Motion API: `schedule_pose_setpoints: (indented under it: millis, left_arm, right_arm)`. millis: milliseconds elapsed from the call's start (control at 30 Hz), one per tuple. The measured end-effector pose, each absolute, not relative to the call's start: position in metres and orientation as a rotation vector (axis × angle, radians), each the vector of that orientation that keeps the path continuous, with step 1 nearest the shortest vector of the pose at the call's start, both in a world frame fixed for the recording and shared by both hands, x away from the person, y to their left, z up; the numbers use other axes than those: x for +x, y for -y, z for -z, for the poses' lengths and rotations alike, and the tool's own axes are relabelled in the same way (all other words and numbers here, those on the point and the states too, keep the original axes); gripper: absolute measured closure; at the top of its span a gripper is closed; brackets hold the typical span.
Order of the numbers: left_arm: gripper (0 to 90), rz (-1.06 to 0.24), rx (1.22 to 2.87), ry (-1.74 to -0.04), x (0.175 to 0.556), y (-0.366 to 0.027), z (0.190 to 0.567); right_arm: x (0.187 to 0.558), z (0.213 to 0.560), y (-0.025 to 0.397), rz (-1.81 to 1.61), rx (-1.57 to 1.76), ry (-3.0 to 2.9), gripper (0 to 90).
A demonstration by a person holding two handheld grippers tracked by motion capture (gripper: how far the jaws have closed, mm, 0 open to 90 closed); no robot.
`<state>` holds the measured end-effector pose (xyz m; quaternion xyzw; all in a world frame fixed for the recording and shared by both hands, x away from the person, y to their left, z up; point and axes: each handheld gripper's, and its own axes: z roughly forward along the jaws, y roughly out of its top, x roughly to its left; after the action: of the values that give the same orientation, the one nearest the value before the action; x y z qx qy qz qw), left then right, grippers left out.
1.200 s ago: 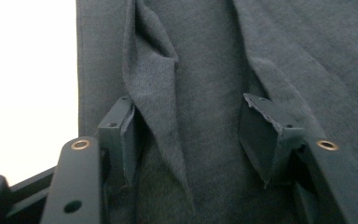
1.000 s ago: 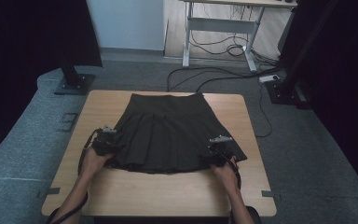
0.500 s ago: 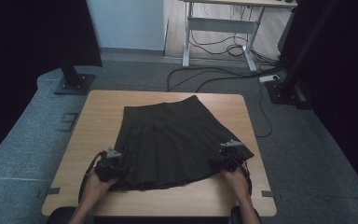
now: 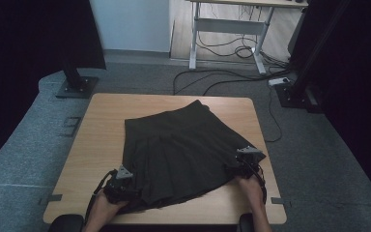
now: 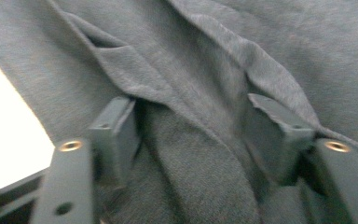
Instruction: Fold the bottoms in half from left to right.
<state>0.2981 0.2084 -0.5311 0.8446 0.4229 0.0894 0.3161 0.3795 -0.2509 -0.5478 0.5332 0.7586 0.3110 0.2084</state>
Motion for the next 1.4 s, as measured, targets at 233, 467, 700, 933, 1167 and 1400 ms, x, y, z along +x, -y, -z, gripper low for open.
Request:
schedule_pose_setpoints:
  millis: [233, 467, 700, 933, 1167, 1400]
  left_arm:
    - [18.7, -0.315, 2.159, -1.109, 0.314, -0.229, 0.506]
    - [14.5, -0.356, 2.09, -1.142, 0.35, -0.248, 0.482]
    - [13.7, -0.377, 2.075, -1.195, 0.381, -0.259, 0.48]
    - [13.7, -0.42, 2.067, -1.237, 0.419, -0.261, 0.478]
    - [13.1, -0.436, 2.077, -1.288, 0.445, -0.258, 0.491]
    - [13.0, -0.458, 2.065, -1.351, 0.466, -0.262, 0.513]
  right_arm:
    - [0.374, 0.553, 0.254, -0.929, 1.454, -2.073, 14.0]
    - [0.372, 0.555, 0.255, -0.957, 1.436, -2.062, 13.8]
    - [0.372, 0.555, 0.256, -0.959, 1.435, -2.063, 13.7]
    - [0.372, 0.555, 0.256, -0.962, 1.437, -2.066, 13.6]
    - [0.373, 0.555, 0.257, -0.964, 1.432, -2.067, 13.6]
    - [0.373, 0.555, 0.256, -0.964, 1.432, -2.066, 13.4]
